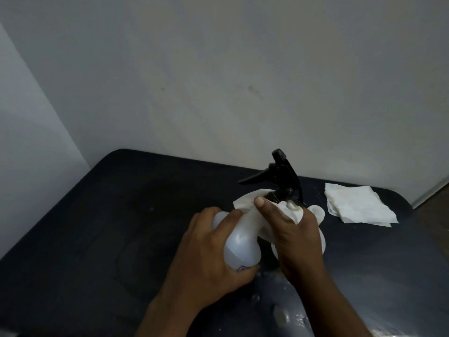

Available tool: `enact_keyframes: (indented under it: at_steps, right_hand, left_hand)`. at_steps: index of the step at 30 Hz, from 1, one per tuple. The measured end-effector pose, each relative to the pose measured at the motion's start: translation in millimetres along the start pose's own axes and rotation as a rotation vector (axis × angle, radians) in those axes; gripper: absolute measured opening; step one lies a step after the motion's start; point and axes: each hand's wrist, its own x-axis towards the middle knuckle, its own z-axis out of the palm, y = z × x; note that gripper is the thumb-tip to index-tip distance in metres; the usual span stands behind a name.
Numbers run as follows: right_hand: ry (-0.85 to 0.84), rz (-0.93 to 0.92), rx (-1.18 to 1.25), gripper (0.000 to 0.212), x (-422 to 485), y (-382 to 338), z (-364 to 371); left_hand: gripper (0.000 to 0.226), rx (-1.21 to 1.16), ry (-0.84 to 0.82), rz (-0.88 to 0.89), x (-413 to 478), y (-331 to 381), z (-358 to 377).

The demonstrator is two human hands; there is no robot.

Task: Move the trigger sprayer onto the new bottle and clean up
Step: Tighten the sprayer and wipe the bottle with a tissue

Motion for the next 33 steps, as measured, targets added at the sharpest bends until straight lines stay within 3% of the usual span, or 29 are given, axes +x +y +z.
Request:
enact_keyframes:
  at_steps: [3, 6, 9, 11, 16, 19, 23, 29, 33]
  right_hand:
    - [-0.007, -0.078, -0.069, 0.037, 0, -1, 3]
    - [-0.124, -0.161, -0.054, 0.020, 1, -2, -8]
    - [-0.188, -0.163, -0.022, 0.022, 2, -4, -18]
    - [-0.210, -0.154, 0.039, 0.037, 3, -2, -20]
    - [-0.339, -0.022, 0.195, 0.036, 3, 5, -14]
    - [-0.239, -0.030, 0.083, 0.025, 5, 3, -10]
    - [0.007, 0.004, -0.058, 0.036, 3, 6, -1]
    - [-0.066, -0.029, -0.045, 0.023, -8, -5, 14]
    - [0.139, 0.160, 0.108, 0.034, -6, -2, 14]
  left_hand:
    - [0.087, -0.039, -0.010, -0.013, 0, -3, -2]
    - [0.090, -0.073, -0.034, -0.011, 1, -5, -7]
    - [0.080, -0.218, -0.101, -0.006, 2, -6, -14]
    - [0.080, -0.392, -0.209, -0.003, 3, -8, -17]
    - [0.066, -0.793, -0.557, -0.042, 2, -11, -30]
    - [0.062, -0.740, -0.484, -0.108, 3, -12, -28]
    - [0.067, -0.306, -0.217, -0.121, 5, -12, -23]
    - [0.062, -0.565, -0.405, -0.086, 4, -15, -31]
    - [0.068, -0.667, -0.275, -0.074, 2, -22, -46]
